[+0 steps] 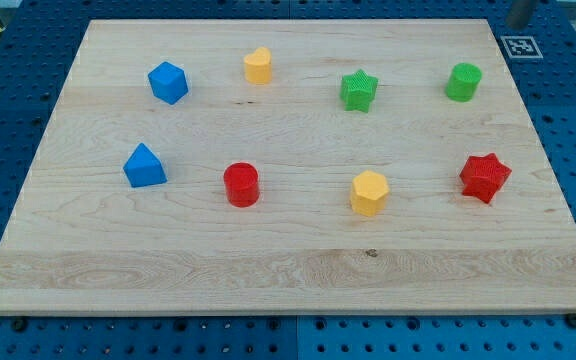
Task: Move the green star and yellow heart diagonally on the top right side of the red circle
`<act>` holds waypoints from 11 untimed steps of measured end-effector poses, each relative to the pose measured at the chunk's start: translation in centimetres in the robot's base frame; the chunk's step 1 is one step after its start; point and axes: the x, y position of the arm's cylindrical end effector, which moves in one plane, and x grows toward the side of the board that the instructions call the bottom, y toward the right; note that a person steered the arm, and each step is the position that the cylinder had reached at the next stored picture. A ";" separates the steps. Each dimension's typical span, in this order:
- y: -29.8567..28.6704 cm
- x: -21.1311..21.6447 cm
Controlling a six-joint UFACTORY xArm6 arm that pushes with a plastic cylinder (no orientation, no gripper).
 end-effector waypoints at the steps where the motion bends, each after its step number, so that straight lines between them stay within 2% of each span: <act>1: -2.3 1.1; 3: -16.5 5.0; 4: -22.8 5.0; 8: -36.0 5.6; 9: -35.0 9.2; 10: -29.8 14.3; 11: -28.2 16.7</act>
